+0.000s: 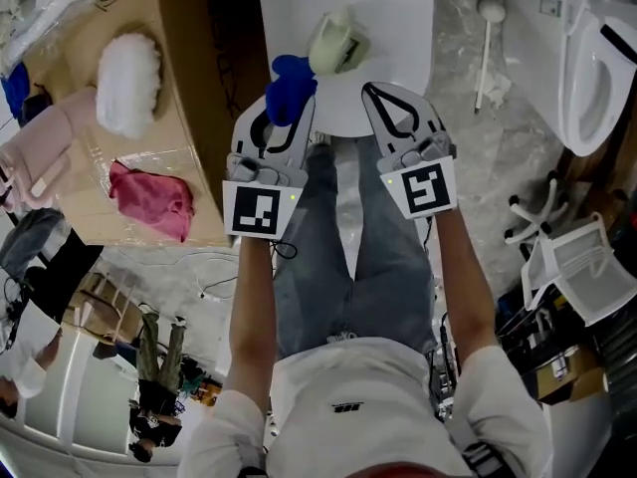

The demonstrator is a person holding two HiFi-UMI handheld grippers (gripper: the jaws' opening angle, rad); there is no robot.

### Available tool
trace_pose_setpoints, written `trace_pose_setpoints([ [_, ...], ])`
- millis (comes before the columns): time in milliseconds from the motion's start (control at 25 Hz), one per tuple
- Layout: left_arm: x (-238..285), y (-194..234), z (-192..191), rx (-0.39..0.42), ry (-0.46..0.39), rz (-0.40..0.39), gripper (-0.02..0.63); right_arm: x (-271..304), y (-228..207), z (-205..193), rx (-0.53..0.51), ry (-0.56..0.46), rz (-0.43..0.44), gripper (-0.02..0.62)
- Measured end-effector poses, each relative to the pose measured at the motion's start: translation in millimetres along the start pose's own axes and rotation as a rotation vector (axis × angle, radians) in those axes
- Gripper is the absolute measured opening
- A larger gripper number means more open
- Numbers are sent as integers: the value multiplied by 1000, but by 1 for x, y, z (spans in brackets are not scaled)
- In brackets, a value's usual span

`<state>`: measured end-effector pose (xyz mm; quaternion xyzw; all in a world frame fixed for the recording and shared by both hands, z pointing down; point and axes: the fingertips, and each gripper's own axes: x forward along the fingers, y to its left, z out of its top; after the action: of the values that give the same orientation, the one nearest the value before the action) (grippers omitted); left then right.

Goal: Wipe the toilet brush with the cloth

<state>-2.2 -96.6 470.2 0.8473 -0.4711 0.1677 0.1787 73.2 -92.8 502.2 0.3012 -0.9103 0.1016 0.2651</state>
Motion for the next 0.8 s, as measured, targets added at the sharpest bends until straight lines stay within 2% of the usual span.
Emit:
trace_pose_setpoints([
  [480,35,-5,-37,17,-10,-59,98,56,-21,-45,-84,65,7,-3],
  [680,46,-7,-46,-1,-10,-73,125,72,-24,-56,-98,53,29,-3],
  [800,54,-8,-48,-39,-24,-74,156,77,-28,-63,-109,77,33,-3],
])
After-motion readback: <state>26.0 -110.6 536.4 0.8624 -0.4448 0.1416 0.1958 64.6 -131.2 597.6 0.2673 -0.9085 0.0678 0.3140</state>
